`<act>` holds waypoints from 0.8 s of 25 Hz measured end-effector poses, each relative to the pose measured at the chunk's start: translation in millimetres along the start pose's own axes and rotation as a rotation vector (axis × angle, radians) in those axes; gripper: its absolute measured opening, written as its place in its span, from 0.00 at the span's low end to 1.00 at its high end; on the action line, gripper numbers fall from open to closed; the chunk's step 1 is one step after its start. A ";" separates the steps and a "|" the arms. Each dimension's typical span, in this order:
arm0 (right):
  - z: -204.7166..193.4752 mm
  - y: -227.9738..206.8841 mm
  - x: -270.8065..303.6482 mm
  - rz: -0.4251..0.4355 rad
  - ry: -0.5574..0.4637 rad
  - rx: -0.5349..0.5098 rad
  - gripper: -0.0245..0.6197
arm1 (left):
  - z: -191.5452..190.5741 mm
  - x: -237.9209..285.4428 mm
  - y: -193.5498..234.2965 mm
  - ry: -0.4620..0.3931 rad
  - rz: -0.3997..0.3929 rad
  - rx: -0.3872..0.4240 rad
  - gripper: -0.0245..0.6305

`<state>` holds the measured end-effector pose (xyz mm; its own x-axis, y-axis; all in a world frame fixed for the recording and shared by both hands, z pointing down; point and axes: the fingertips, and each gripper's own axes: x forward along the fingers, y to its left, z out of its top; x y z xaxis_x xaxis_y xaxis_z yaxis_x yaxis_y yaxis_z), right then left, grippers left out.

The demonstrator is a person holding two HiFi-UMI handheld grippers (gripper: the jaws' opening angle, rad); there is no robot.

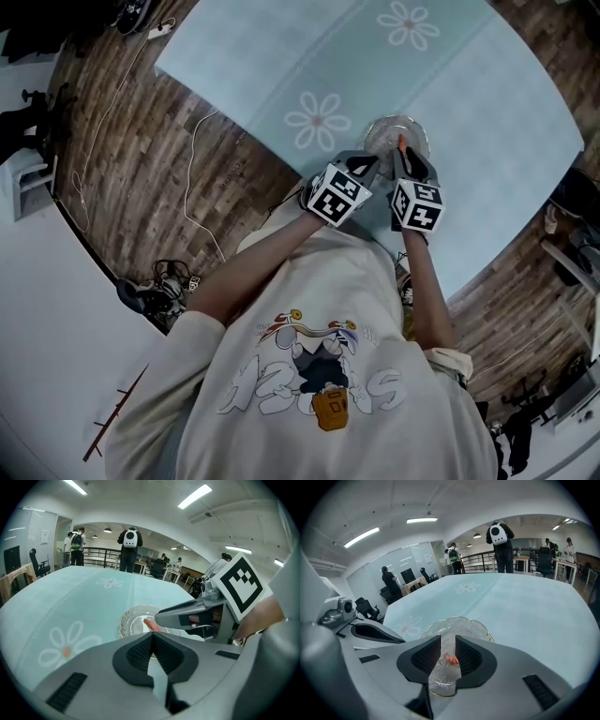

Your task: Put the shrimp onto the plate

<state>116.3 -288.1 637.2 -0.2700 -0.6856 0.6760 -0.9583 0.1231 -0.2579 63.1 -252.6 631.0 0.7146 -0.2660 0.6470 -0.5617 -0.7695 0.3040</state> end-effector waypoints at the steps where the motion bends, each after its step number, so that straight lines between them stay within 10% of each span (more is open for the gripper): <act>1: -0.3 -0.4 -2.8 -0.004 -0.003 0.001 0.19 | -0.2 -1.4 -0.5 -0.002 -0.001 0.001 0.04; 20: 13.3 8.2 -97.5 -0.047 -0.202 0.079 0.10 | 2.2 -32.8 -31.5 -0.034 -0.019 0.045 0.04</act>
<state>136.0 -229.8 560.0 -0.1936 -0.8201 0.5385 -0.9568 0.0365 -0.2884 58.3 -220.9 598.6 0.7393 -0.2697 0.6170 -0.5287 -0.8000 0.2837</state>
